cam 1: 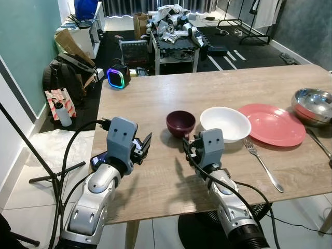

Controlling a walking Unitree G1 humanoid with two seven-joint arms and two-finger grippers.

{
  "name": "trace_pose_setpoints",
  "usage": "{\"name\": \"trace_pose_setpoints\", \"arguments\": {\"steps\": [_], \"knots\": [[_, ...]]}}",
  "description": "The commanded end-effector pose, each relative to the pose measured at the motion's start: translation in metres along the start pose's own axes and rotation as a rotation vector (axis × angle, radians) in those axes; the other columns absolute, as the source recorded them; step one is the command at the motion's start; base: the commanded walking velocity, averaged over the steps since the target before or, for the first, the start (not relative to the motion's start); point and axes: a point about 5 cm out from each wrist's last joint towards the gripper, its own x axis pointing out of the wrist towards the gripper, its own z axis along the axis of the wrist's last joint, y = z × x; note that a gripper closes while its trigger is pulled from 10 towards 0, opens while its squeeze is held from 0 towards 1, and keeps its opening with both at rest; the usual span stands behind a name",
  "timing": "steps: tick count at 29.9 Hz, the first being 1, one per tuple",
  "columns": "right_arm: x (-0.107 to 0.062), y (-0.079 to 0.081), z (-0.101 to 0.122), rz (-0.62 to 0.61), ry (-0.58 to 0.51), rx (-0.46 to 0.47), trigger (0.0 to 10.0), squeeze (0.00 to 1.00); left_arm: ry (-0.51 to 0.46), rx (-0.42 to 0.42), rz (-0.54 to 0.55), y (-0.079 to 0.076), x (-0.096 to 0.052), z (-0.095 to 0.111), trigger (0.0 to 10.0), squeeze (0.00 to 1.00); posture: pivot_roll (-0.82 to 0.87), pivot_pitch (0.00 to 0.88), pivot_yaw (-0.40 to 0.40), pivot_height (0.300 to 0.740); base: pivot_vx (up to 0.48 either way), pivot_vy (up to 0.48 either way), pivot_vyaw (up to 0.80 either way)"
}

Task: Setting the table

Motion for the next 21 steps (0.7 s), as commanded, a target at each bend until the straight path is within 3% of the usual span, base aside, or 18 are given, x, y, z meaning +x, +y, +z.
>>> {"name": "trace_pose_setpoints", "arguments": {"steps": [1,2,3,4,5,8,9,13,16,18,20,21], "knots": [[0.002,0.001,0.002,-0.001,-0.011,0.000,10.0,1.00,0.012,-0.001,0.001,0.000,0.000,-0.002,10.0,0.00,0.02,0.007,0.066,0.740,0.000,0.000,0.00],[0.002,0.000,0.002,-0.006,-0.012,0.003,10.0,1.00,0.012,-0.001,0.001,0.000,0.000,-0.002,10.0,0.00,0.02,0.006,0.066,0.740,0.000,0.000,0.00],[0.002,-0.002,0.004,-0.012,-0.018,0.002,10.0,0.44,0.011,-0.001,0.001,0.000,0.000,-0.002,10.0,0.00,0.02,0.004,0.066,0.740,0.000,0.000,0.00],[0.002,-0.002,0.004,-0.012,-0.018,0.002,10.0,0.44,0.011,-0.001,0.001,0.000,0.000,-0.002,10.0,0.00,0.02,0.004,0.066,0.740,0.000,0.000,0.00],[0.001,-0.006,0.007,-0.023,-0.031,0.000,10.0,0.00,0.010,-0.001,0.001,0.000,0.000,-0.002,10.0,0.00,0.01,0.000,0.065,0.740,0.000,0.000,0.00],[-0.003,-0.015,0.014,-0.050,-0.058,-0.005,10.0,0.00,0.008,-0.001,0.001,0.001,0.001,-0.002,10.0,0.00,0.01,0.000,0.066,0.740,0.000,0.000,0.00],[-0.009,-0.025,0.020,-0.080,-0.086,-0.001,10.0,0.00,0.007,-0.002,0.000,0.001,0.001,-0.001,10.0,0.00,0.00,0.000,0.068,0.740,0.000,0.000,0.00],[-0.017,-0.033,0.027,-0.102,-0.115,0.008,10.0,0.00,0.007,-0.002,-0.001,0.001,0.001,-0.002,10.0,0.00,-0.01,0.000,0.070,0.740,0.000,0.000,0.00],[-0.030,-0.039,0.036,-0.130,-0.151,0.051,10.0,0.00,0.011,-0.002,-0.007,0.000,-0.001,-0.003,10.0,0.00,-0.02,0.000,0.075,0.740,0.000,0.000,0.00],[-0.045,-0.046,0.053,-0.174,-0.214,0.076,10.0,0.00,0.021,-0.005,-0.008,-0.001,-0.004,-0.005,10.0,0.00,-0.02,0.000,0.081,0.740,0.000,0.000,0.00],[-0.049,-0.047,0.059,-0.190,-0.235,0.084,10.0,0.00,0.024,-0.005,-0.006,-0.001,-0.004,-0.005,10.0,0.00,-0.03,0.000,0.084,0.740,0.000,0.000,0.00],[-0.057,-0.057,0.069,-0.264,-0.278,0.113,10.0,0.00,0.021,-0.024,0.009,0.001,-0.005,-0.006,10.0,0.00,-0.05,0.000,0.097,0.740,0.000,0.000,0.00]]}}
